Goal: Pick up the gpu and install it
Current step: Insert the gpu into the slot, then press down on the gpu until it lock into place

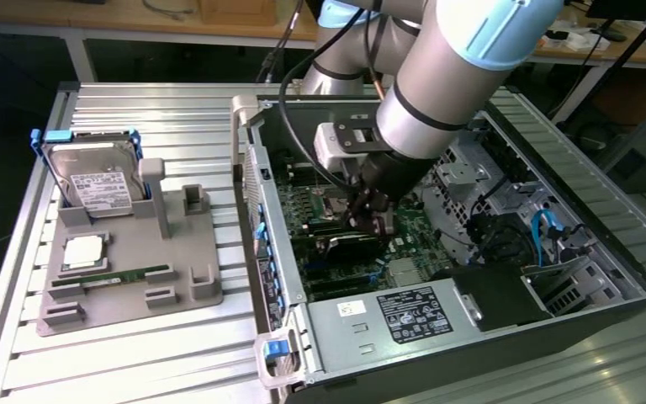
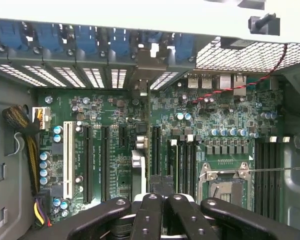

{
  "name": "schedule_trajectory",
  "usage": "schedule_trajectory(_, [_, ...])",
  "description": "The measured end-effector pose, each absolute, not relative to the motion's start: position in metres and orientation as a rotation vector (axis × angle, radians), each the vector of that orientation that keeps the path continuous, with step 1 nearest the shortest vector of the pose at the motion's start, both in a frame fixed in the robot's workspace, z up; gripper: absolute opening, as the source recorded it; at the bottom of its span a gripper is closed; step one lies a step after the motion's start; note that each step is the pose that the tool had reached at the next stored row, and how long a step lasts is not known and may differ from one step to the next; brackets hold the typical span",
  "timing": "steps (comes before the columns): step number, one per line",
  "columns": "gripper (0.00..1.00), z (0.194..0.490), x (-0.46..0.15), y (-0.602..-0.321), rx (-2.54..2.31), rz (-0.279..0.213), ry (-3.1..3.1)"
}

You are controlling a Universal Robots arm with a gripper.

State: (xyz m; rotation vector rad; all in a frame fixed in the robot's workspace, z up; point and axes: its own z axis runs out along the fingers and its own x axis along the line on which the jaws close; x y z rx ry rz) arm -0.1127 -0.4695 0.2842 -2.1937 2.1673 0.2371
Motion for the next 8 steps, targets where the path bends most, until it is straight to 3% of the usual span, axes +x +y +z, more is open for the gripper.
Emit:
schedule_trajectory(3, [0.11, 0.2864, -0.1127, -0.4685, -2.226, 0.172, 2.204])
schedule_trajectory(8, [0.11, 0.2863, -0.1127, -0.4684, -2.226, 0.171, 2.204])
